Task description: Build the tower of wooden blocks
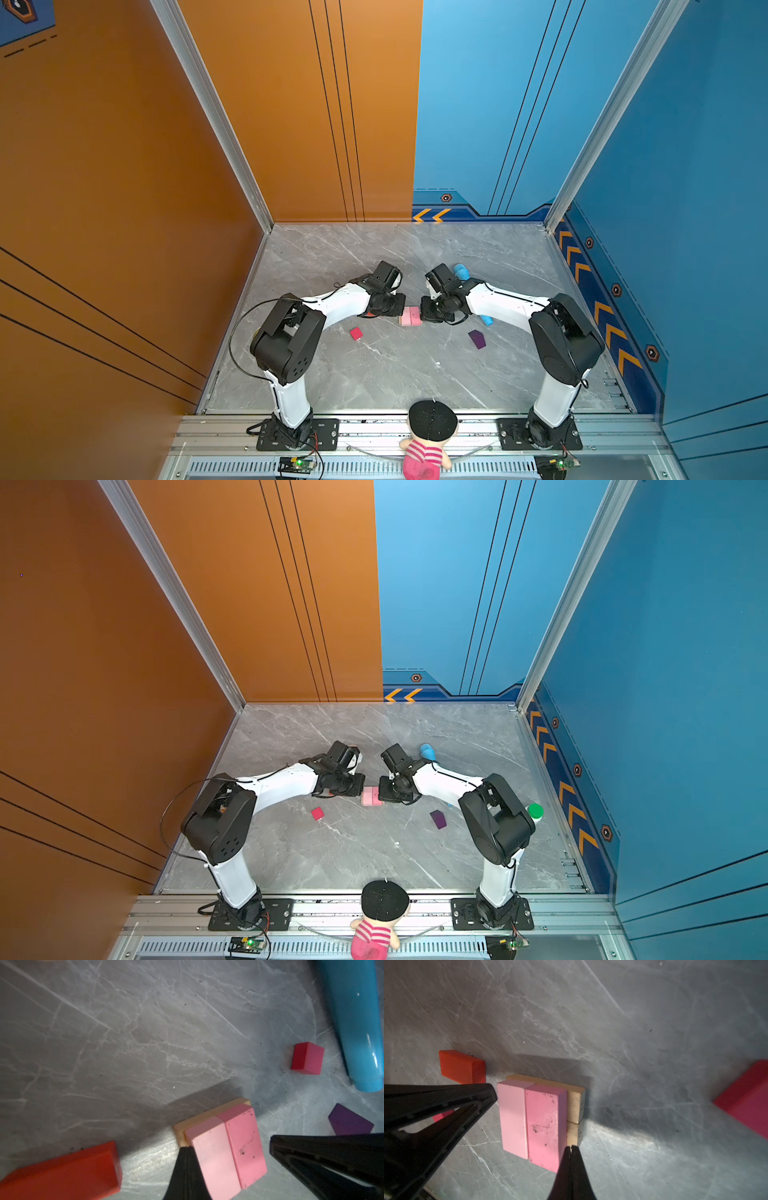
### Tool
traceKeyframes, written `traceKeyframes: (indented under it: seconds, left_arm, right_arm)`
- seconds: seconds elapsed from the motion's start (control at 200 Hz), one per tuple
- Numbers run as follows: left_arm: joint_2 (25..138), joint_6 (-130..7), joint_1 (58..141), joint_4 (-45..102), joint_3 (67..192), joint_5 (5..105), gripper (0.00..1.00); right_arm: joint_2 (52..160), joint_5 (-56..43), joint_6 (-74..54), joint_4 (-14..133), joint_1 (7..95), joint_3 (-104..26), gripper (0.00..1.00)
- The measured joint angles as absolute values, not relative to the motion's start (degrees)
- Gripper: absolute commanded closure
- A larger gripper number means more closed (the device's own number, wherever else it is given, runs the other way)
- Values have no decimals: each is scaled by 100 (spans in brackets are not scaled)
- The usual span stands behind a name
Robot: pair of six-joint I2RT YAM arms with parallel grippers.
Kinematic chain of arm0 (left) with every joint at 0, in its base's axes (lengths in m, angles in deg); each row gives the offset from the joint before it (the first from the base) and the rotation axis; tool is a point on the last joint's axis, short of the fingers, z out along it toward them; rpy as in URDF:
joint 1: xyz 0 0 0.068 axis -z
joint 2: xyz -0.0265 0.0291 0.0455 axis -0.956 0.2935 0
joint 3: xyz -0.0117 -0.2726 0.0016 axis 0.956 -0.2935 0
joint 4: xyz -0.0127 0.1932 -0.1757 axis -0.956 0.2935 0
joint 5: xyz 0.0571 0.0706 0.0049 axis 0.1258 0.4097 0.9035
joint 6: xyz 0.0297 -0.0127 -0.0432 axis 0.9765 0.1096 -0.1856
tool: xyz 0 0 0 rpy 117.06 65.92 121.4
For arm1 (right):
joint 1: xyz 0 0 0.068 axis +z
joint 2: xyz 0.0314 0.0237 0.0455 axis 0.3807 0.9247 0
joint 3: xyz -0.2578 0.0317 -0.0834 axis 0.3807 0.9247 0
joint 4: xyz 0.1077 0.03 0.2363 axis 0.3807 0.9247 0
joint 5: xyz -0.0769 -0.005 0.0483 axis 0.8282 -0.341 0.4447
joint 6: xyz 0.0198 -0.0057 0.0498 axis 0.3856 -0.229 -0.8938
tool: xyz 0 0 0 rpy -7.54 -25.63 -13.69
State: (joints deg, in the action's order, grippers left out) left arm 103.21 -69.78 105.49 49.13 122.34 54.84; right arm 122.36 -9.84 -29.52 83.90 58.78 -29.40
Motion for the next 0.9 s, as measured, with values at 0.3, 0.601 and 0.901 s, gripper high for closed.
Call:
traceKeyframes:
  seconds: [0.3,0.601,0.901]
  left_arm:
    - [10314,-6978,10549,4913,12234,5484,100]
    - [10314,-6978,10549,4913,12234,5484,100]
    - [10314,-6978,10549,4913,12234,5484,100]
  right_arm:
    - [12295,-999,-2969,8352,5904,-2940,100]
    - [12295,-1001,-2971,8350,5924,-2940,100]
    - [12295,-1001,-2976,8352,5952,-2925,100]
